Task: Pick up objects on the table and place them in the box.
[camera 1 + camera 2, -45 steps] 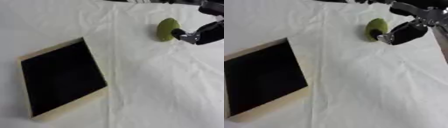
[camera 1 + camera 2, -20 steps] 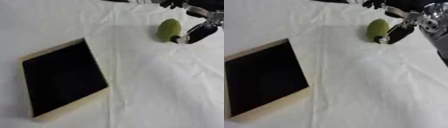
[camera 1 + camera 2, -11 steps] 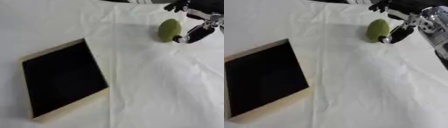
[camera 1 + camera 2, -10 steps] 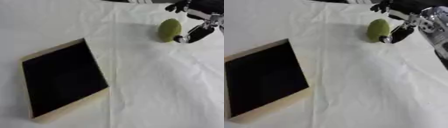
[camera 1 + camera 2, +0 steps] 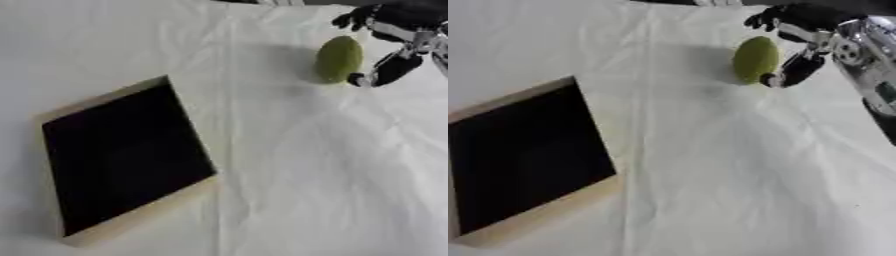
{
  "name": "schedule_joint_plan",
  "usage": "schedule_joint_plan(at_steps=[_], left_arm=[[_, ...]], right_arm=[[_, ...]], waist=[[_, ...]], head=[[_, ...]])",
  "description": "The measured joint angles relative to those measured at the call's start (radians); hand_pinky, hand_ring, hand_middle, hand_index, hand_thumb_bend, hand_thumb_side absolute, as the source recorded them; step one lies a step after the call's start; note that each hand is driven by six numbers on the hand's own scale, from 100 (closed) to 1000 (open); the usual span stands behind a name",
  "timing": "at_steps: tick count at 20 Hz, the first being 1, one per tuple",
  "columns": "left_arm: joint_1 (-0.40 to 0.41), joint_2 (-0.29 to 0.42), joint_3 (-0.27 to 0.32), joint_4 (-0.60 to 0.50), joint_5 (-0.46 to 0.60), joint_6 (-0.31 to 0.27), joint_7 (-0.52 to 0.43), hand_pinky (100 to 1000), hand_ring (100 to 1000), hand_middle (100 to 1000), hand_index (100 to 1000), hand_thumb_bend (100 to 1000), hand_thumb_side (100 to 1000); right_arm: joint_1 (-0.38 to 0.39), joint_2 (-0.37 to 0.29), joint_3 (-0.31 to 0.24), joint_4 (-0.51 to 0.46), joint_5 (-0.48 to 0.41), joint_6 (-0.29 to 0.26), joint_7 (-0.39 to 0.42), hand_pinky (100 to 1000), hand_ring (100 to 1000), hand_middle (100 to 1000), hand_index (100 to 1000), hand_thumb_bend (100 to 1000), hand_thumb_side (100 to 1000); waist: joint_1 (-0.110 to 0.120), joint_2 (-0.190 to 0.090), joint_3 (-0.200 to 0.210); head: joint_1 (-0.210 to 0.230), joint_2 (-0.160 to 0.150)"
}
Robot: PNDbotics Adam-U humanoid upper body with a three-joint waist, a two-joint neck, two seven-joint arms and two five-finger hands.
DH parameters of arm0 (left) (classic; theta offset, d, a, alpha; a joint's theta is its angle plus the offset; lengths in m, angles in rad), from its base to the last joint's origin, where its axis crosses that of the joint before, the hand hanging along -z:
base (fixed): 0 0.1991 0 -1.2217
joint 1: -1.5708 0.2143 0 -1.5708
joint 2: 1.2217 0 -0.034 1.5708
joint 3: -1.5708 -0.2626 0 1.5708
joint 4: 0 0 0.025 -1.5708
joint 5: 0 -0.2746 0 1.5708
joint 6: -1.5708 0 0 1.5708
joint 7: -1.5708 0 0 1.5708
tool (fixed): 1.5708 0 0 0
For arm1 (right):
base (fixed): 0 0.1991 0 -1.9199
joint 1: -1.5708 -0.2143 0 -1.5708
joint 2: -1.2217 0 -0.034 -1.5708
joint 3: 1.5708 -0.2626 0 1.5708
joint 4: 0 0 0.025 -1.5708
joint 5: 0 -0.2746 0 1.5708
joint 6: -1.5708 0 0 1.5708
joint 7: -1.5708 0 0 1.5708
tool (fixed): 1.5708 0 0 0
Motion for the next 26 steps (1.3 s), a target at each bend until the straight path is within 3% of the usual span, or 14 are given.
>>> schedule_joint_plan(at_steps=[16,19,23,24,26], left_arm=[[-0.007,-0.009,0.000,0.000,0.002,0.002,-0.007,494,507,548,717,302,586],[-0.007,-0.009,0.000,0.000,0.002,0.001,-0.008,494,507,548,717,301,587],[-0.007,-0.015,0.000,0.000,0.002,0.001,-0.009,495,507,549,717,299,588],[-0.007,-0.016,0.000,0.000,0.002,0.001,-0.009,495,507,549,717,299,588],[-0.007,-0.016,0.000,0.000,0.002,0.001,-0.009,495,507,549,717,299,588]], right_arm=[[-0.062,0.059,-0.026,0.213,0.117,-0.006,-0.024,821,863,866,965,398,100],[-0.066,0.065,-0.030,0.225,0.118,-0.015,-0.016,808,836,783,922,364,100],[-0.071,0.072,-0.031,0.228,0.117,-0.023,-0.022,774,751,597,770,310,100],[-0.071,0.074,-0.031,0.228,0.116,-0.022,-0.030,772,746,590,763,306,100],[-0.071,0.074,-0.034,0.228,0.106,-0.018,-0.054,747,662,526,680,251,100]], waist=[[-0.007,0.012,0.011],[-0.007,0.013,0.011],[-0.007,0.014,0.010],[-0.007,0.014,0.010],[-0.007,0.014,0.009]], head=[[-0.009,-0.012],[-0.009,-0.012],[-0.009,-0.012],[-0.009,-0.012],[-0.009,-0.012]])
